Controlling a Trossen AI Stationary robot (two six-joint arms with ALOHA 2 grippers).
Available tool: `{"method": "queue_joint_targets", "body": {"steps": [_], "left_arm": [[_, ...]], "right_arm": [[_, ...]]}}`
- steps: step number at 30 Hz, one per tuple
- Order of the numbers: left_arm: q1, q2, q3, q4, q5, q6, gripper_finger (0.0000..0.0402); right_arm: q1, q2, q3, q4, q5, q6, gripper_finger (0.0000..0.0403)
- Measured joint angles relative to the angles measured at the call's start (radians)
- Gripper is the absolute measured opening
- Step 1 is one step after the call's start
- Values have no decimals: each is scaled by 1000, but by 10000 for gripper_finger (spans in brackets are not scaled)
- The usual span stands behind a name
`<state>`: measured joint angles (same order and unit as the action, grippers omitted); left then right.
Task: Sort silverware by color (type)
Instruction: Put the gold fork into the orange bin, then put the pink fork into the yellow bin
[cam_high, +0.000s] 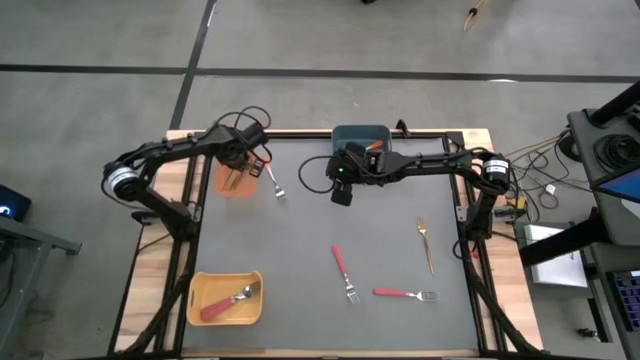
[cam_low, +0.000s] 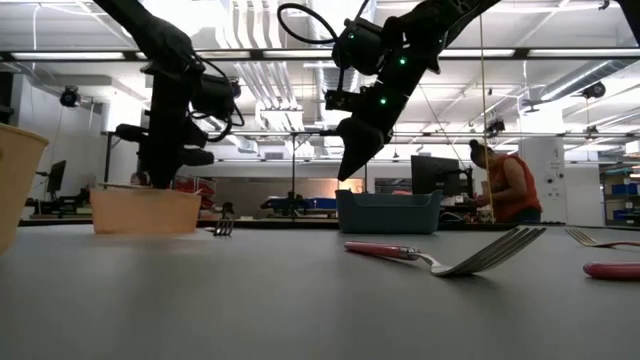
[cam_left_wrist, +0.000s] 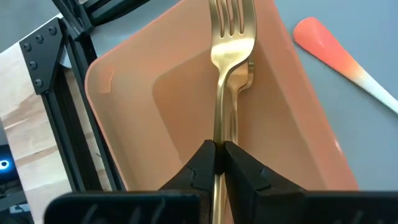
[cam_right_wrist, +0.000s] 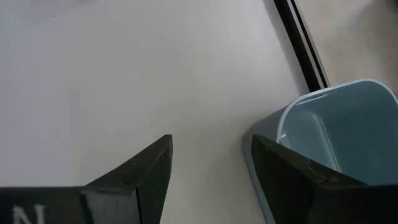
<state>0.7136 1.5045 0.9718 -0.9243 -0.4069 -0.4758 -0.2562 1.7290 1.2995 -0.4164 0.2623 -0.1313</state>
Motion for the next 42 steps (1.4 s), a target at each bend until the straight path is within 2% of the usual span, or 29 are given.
{"method": "queue_joint_targets", "body": {"steps": [30,42], "left_arm": [[-1,32,-2,6,6,11,15],[-4,30,-2,7,11,12,72]], "right_arm": [[0,0,0,-4,0,7,210],[0,1,0,-5,0,15,210]]}}
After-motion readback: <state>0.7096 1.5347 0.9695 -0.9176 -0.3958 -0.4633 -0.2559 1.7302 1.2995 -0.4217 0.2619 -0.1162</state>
